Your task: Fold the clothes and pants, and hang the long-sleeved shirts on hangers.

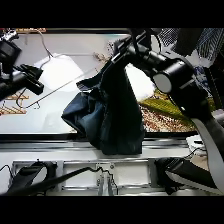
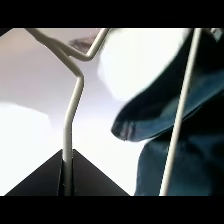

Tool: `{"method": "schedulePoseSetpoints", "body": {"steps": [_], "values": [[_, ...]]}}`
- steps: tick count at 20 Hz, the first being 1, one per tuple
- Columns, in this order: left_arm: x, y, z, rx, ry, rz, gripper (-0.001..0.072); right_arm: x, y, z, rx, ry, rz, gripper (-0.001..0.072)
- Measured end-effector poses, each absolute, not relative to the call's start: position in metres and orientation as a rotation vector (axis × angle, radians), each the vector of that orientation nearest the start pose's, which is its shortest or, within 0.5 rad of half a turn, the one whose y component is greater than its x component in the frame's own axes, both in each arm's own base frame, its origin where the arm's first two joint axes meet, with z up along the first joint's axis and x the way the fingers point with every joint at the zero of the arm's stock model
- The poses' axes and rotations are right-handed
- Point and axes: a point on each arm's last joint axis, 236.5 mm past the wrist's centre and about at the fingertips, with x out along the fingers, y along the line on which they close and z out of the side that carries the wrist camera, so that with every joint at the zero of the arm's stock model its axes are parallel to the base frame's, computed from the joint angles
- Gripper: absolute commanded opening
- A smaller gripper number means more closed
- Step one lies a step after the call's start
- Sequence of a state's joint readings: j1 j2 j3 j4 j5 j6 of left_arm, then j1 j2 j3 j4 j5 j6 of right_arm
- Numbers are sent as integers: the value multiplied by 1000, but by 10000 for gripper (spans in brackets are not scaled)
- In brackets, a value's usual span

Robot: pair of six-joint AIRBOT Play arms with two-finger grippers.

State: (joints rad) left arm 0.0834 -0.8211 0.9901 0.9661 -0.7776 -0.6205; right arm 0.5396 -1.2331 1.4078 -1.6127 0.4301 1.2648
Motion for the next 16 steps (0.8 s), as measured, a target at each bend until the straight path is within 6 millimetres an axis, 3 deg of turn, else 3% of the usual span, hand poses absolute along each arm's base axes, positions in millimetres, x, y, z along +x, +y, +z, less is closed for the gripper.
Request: {"method": "schedulePoseSetpoints", "body": {"steps": [5, 8, 10, 13, 16], "values": [[396, -25, 210, 100, 384, -304, 25, 509, 278, 266, -379, -32, 507, 47], [387, -7, 226, 89, 353, -237, 25, 521, 301, 292, -280, -152, 506, 46], [378, 7, 233, 114, 349, -179, 25, 521, 323, 317, -225, -233, 523, 46], [362, 29, 242, 153, 355, -75, 25, 504, 363, 352, -168, -335, 571, 46], [339, 42, 254, 199, 351, -1, 24, 484, 393, 365, -143, -367, 625, 46]]}}
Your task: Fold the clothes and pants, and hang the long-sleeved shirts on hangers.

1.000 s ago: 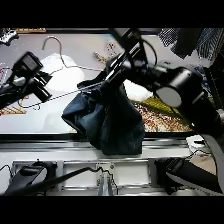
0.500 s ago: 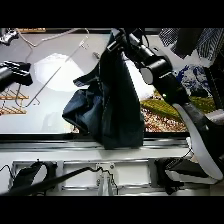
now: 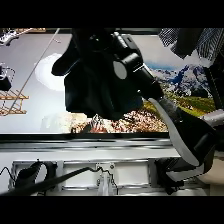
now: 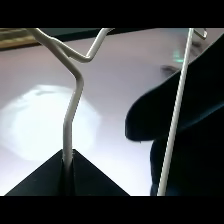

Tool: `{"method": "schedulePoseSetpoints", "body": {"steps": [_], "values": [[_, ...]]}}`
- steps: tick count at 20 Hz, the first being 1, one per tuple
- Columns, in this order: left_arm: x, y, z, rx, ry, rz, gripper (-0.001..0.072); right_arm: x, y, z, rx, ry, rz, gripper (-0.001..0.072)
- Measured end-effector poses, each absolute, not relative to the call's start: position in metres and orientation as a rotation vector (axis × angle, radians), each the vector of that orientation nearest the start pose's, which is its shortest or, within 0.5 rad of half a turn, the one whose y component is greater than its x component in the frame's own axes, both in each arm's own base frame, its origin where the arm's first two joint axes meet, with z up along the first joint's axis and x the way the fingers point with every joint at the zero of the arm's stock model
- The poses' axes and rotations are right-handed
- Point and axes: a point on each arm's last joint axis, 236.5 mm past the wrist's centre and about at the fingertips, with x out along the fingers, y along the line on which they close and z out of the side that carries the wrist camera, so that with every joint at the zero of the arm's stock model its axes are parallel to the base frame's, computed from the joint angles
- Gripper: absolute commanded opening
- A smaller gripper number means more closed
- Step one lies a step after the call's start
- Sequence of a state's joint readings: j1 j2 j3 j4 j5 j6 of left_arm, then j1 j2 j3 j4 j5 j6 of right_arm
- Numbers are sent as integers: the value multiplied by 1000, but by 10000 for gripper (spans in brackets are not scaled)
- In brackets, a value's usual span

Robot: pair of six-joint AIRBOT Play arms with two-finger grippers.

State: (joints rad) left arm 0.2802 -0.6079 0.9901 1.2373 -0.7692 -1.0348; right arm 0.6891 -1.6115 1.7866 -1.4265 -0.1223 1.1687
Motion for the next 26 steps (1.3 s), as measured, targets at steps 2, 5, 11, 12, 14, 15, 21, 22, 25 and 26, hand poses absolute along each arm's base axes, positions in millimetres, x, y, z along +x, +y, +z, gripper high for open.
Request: {"method": "schedulePoseSetpoints", "body": {"steps": [2, 5, 11, 12, 14, 15, 21, 22, 25, 26], "values": [[324, 40, 261, 223, 345, 13, 24, 479, 406, 356, -155, -321, 660, 47], [305, 23, 263, 307, 360, -38, 24, 475, 417, 328, -205, -191, 712, 47], [267, 8, 276, 458, 330, -73, 24, 468, 395, 283, -313, 76, 759, 48], [264, 5, 277, 470, 323, -80, 24, 464, 388, 275, -333, 131, 767, 48], [262, 2, 276, 487, 326, -96, 24, 452, 377, 263, -367, 223, 785, 48], [264, 0, 274, 495, 330, -107, 24, 445, 372, 258, -383, 266, 796, 48], [278, -28, 260, 571, 346, -251, 24, 413, 351, 246, -435, 416, 838, 49], [280, -32, 258, 589, 345, -269, 24, 410, 349, 247, -438, 423, 840, 49], [287, -40, 259, 637, 320, -306, 24, 403, 346, 251, -436, 430, 848, 49], [291, -43, 260, 659, 304, -317, 24, 400, 346, 252, -431, 433, 853, 49]]}}
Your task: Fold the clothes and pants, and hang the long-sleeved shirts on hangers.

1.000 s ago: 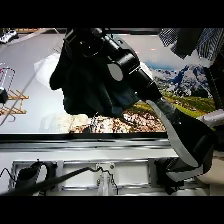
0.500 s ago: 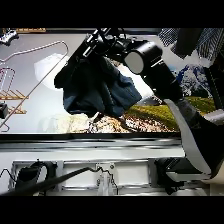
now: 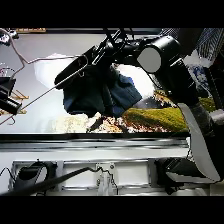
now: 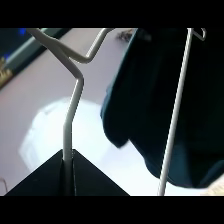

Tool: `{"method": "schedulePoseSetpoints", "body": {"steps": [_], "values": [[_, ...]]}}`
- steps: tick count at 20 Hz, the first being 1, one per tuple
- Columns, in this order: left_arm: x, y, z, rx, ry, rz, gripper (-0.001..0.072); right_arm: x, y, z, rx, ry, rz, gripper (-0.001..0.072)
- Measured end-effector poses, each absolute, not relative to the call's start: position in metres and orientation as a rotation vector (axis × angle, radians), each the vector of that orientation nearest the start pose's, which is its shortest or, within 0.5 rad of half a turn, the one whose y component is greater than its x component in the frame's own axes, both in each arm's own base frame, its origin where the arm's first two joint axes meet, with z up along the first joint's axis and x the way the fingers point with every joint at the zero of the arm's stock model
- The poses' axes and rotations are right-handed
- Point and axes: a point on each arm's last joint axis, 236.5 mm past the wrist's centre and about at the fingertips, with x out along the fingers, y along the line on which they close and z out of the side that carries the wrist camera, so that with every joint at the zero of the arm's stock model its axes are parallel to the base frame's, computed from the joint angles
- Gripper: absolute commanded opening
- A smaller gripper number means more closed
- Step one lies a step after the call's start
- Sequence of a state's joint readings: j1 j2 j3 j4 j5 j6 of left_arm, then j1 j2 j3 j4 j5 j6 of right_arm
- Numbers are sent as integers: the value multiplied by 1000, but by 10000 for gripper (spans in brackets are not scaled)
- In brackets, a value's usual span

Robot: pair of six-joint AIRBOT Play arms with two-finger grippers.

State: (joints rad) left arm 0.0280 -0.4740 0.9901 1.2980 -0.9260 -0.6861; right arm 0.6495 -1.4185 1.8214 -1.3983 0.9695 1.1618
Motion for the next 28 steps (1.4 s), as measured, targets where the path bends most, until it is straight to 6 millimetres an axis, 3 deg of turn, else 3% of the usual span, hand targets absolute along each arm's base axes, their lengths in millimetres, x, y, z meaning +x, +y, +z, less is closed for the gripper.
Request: {"method": "schedulePoseSetpoints", "body": {"steps": [7, 15, 19, 28], "values": [[320, -62, 276, 929, 146, -361, 24, 388, 354, 257, -372, 446, 901, 49], [315, -42, 303, 1187, 66, -246, 24, 390, 352, 255, -373, 451, 895, 48], [321, -50, 302, 1209, 51, -265, 24, 389, 354, 256, -362, 453, 905, 48], [381, -75, 285, 1146, 3, -289, 23, 378, 365, 261, -294, 461, 958, 49]]}}
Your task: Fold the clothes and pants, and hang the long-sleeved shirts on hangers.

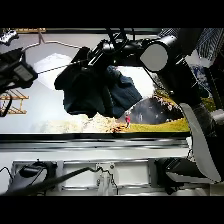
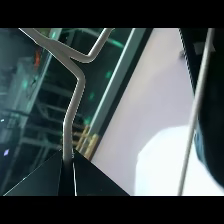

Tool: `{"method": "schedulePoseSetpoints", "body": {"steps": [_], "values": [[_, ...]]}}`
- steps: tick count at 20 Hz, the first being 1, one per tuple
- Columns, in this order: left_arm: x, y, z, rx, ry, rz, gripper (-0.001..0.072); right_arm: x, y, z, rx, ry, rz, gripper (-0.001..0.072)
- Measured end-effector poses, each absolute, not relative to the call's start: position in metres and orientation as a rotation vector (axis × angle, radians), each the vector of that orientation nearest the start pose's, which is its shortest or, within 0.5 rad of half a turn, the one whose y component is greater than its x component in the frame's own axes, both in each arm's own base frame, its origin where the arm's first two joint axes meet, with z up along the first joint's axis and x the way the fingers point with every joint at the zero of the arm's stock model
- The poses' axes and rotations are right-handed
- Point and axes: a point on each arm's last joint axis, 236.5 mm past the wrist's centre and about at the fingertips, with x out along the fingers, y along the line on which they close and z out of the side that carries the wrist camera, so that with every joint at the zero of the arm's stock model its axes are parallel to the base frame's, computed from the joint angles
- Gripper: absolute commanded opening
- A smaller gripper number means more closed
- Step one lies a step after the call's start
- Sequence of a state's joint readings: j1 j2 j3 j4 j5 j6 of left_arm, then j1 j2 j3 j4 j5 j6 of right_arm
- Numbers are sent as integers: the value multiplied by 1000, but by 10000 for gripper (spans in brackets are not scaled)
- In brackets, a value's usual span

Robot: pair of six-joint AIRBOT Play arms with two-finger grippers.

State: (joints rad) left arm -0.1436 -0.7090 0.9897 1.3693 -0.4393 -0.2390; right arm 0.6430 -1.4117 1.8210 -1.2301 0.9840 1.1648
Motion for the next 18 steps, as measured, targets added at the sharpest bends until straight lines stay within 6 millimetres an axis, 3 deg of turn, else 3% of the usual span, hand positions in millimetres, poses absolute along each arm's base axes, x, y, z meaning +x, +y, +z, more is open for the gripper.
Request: {"method": "schedulePoseSetpoints", "body": {"steps": [4, 7, 12, 18], "values": [[411, -97, 270, 899, -8, -338, 23, 377, 366, 262, -284, 457, 962, 48], [424, -117, 237, 737, 70, -433, 23, 388, 362, 268, -306, 414, 922, 49], [434, -140, 189, 627, 184, -551, 23, 421, 349, 291, -339, 273, 814, 49], [437, -171, 170, 479, 207, -658, 23, 442, 334, 300, -349, 223, 750, 49]]}}
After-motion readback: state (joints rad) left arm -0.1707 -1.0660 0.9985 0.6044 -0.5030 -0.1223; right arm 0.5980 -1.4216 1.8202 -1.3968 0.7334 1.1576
